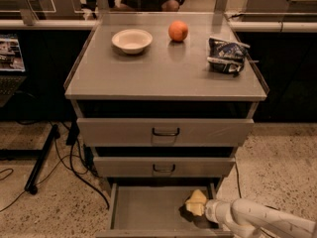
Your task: Place sponge into bottom drawer
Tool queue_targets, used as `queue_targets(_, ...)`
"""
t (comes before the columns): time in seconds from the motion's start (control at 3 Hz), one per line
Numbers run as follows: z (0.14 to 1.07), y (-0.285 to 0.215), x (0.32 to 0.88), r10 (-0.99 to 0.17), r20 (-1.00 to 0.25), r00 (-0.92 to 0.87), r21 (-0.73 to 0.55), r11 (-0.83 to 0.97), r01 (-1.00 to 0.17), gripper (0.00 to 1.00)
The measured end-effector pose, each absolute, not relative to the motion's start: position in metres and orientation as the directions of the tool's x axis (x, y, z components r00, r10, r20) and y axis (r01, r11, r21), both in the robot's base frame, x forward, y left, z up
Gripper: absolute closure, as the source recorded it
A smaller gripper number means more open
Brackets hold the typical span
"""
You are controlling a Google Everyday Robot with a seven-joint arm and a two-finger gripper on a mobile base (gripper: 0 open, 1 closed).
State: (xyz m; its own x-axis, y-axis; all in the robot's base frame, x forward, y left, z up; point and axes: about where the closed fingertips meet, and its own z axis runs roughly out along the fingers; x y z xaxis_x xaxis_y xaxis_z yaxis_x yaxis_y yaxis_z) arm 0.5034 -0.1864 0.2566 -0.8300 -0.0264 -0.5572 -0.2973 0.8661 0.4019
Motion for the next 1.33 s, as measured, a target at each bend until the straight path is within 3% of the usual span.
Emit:
queue_targets(1.0, 0.152, -0.166, 0.525, -0.014, -0.394, -0.919, 0.52, 0.821, -0.236, 1.0)
queue_targets(1.33, 0.151, -0.165, 0.527, -0.018, -0.394, -0.919, 0.523, 0.818, -0.24, 0.81)
